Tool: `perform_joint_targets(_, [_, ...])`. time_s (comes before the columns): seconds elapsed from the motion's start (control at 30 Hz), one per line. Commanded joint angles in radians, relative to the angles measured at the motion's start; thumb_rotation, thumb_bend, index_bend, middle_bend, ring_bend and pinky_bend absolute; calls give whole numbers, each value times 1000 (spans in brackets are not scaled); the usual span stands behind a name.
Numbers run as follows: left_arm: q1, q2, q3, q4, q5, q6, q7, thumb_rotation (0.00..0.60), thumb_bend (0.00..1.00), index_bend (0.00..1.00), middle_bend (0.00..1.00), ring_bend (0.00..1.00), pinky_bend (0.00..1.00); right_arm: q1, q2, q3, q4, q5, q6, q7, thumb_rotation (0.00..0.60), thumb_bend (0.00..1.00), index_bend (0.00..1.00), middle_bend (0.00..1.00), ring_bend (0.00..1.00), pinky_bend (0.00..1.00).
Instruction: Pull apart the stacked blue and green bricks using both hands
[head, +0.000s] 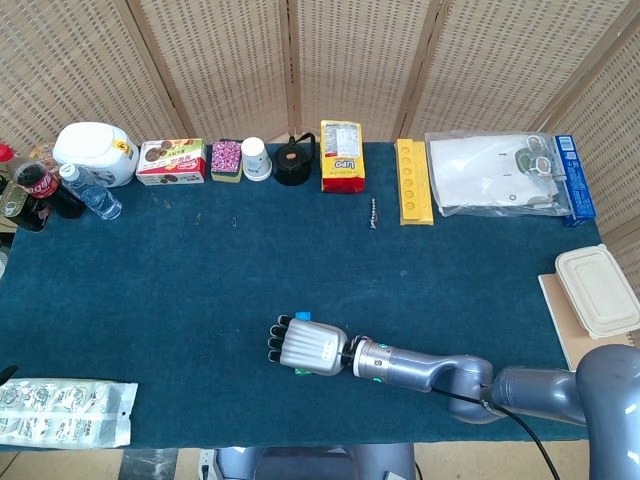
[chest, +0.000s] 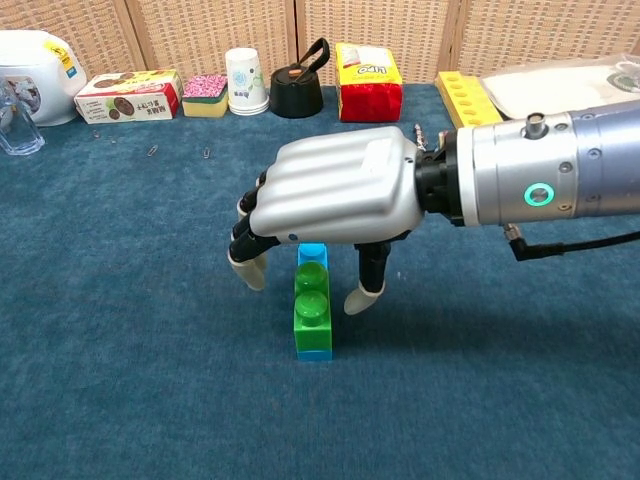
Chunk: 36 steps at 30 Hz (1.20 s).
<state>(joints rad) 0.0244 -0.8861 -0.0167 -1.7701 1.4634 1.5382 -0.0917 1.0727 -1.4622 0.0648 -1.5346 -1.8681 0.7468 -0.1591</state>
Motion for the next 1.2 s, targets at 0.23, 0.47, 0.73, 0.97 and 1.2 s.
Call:
perform_joint_targets(0.23, [6, -1, 3, 8, -5, 1, -6, 600, 160, 171, 124, 31, 112, 13, -33, -17, 38, 17, -10, -24, 600, 0, 339, 334, 269, 284])
perform_joint_targets(0.47, [11, -3, 5, 19, -9, -1, -18, 600, 160, 171, 124, 31, 112, 30, -65, -31, 64, 34, -21, -28, 600, 0, 404, 389, 365, 364])
perform_joint_targets(0.73, [11, -7, 3, 35, -11, -5, -32, 600, 159, 171, 124, 31, 112, 31, -105, -54, 105, 38, 7, -14, 600, 16, 522, 480, 509, 519])
perform_joint_targets(0.97, [12, -7, 4, 44, -12, -7, -41, 600, 160, 171, 124, 31, 112, 21, -138, -59, 130, 39, 60, 15, 600, 68, 670, 641, 659, 676])
perform_joint_targets(1.2, [2, -7, 11, 41, 18, -19, -40, 600, 160, 172, 124, 31, 112, -12, -107, -43, 93, 84, 128, 84, 600, 74, 710, 677, 684, 697])
